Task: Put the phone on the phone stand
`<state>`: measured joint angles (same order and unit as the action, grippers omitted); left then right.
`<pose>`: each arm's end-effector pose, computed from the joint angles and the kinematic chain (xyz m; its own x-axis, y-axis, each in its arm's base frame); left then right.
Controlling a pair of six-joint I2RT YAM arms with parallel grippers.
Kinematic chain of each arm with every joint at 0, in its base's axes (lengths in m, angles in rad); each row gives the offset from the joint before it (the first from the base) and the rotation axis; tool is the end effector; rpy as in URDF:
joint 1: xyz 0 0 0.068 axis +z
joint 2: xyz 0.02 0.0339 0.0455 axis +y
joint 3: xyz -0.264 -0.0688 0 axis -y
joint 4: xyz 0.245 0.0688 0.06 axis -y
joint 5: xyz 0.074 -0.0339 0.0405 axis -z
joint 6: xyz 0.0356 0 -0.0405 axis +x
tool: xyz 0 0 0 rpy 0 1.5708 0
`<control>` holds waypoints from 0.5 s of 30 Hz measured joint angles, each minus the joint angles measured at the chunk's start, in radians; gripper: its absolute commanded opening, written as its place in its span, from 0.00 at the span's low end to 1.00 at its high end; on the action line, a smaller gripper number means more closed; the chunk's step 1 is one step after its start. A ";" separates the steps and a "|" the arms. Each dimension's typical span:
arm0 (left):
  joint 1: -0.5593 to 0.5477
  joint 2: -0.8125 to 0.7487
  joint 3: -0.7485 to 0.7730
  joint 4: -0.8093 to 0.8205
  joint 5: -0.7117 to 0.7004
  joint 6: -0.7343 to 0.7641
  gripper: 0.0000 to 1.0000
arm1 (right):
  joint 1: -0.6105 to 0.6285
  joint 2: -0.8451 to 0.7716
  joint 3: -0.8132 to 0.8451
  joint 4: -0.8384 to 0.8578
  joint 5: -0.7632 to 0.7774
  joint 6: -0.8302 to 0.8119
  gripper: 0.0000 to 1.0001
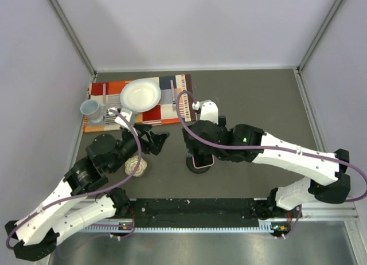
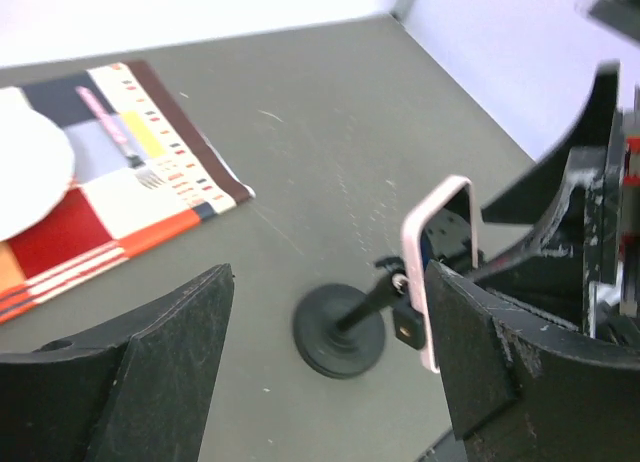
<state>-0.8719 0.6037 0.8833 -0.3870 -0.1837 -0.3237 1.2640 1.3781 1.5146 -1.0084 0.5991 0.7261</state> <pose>0.0886 -0.0953 0.3770 -0.2676 -0.1676 -0.9488 0.5809 0.7576 -0.2977 0.1008 0.2518 0.3862 -0.6229 -0.1505 -0.7677 -0.3533 0.9297 0.1044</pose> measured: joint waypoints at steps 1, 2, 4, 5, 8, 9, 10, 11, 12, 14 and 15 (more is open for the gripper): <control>0.000 -0.006 0.014 -0.011 -0.037 0.010 0.82 | -0.004 0.009 0.001 0.000 0.000 0.000 0.99; 0.000 -0.011 0.023 -0.020 -0.069 0.019 0.83 | -0.006 0.019 0.004 -0.002 -0.002 -0.001 0.99; 0.000 -0.015 0.032 -0.039 -0.118 0.040 0.84 | -0.010 0.034 0.008 0.000 -0.002 -0.002 0.99; 0.001 -0.013 0.036 -0.047 -0.138 0.049 0.84 | -0.011 0.042 0.011 -0.001 -0.002 -0.002 0.98; 0.001 0.003 0.048 -0.065 -0.183 0.076 0.84 | -0.018 0.061 0.013 -0.001 0.001 0.000 0.96; 0.001 0.011 0.054 -0.066 -0.196 0.087 0.84 | -0.022 0.068 0.013 -0.001 0.002 0.001 0.96; 0.001 0.021 0.060 -0.066 -0.206 0.095 0.84 | -0.026 0.073 0.013 -0.001 0.003 0.004 0.95; 0.001 0.030 0.064 -0.067 -0.214 0.105 0.84 | -0.031 0.079 0.013 -0.001 0.005 0.010 0.93; 0.001 0.035 0.067 -0.066 -0.220 0.113 0.84 | -0.033 0.082 0.013 -0.001 0.008 0.014 0.91; 0.001 0.043 0.069 -0.066 -0.232 0.132 0.84 | -0.036 0.088 0.013 -0.002 0.016 0.025 0.88; 0.001 0.046 0.069 -0.066 -0.236 0.141 0.84 | -0.037 0.089 0.013 -0.002 0.023 0.030 0.87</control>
<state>-0.8711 0.6495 0.9527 -0.4530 -0.4194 -0.1825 1.2274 1.4673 1.5272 -1.0100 0.6216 0.7563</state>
